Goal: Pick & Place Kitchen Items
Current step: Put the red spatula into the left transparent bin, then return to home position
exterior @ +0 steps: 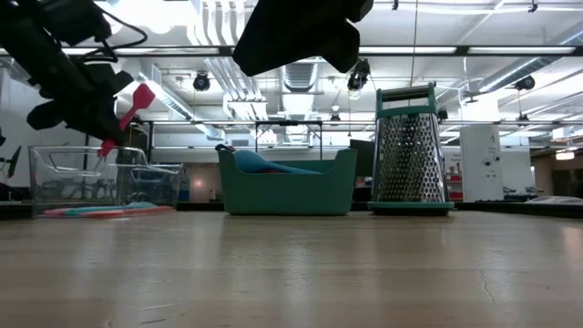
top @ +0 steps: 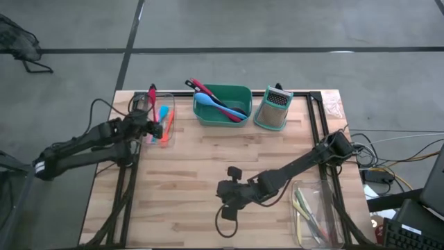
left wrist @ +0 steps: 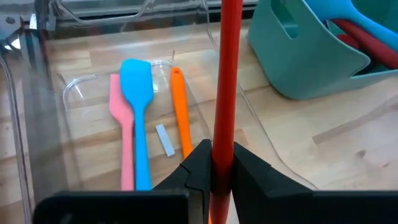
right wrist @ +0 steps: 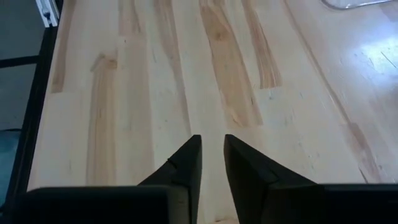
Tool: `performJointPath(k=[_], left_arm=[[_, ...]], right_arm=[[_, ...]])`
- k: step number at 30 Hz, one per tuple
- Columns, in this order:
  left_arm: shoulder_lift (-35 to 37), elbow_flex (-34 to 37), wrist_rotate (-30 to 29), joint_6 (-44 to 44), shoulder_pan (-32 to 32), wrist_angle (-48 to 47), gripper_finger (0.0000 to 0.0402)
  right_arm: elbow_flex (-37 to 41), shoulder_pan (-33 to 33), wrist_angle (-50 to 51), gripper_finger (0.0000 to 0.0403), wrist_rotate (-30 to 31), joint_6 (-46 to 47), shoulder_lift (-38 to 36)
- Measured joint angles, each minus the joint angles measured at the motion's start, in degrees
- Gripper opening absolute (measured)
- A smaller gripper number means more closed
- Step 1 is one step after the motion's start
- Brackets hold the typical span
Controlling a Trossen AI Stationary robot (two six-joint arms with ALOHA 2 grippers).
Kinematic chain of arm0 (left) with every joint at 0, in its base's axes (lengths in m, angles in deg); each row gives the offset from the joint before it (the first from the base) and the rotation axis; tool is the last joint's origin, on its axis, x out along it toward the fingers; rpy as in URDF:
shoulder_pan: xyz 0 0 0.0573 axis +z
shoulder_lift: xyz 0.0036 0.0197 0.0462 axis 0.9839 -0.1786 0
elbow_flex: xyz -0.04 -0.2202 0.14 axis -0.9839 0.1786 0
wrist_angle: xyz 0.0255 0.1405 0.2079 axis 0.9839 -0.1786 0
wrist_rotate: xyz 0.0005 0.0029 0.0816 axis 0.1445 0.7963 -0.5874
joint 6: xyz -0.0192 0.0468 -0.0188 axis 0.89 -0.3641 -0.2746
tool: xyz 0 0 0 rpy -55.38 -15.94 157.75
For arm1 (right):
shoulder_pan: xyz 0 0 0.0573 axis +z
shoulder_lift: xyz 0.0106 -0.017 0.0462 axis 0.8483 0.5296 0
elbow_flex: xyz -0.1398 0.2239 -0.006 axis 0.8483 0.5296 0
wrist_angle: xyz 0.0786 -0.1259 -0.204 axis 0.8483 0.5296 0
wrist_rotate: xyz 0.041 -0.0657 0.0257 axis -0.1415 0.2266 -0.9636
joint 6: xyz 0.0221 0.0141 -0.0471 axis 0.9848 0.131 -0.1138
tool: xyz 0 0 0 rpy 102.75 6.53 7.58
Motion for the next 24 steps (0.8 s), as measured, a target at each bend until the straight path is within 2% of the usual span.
performJointPath(k=[7, 14, 24], left_arm=[[-1.78, 0.00, -0.04, -0.43, 0.00, 0.03, 0.0059], [-3.91, 0.02, -1.37, -0.68, 0.00, 0.67, 0.0093], [-4.30, 0.02, -1.28, -0.66, 0.00, 0.66, 0.0162]], right_arm=[[0.12, 0.13, -0.07, 0.0048, -0.01, -0.02, 0.00], [0.15, 0.26, -0.20, 0.0038, -0.06, 0.00, 0.00], [2.37, 0.24, -1.73, 0.0061, -0.11, 0.88, 0.15]])
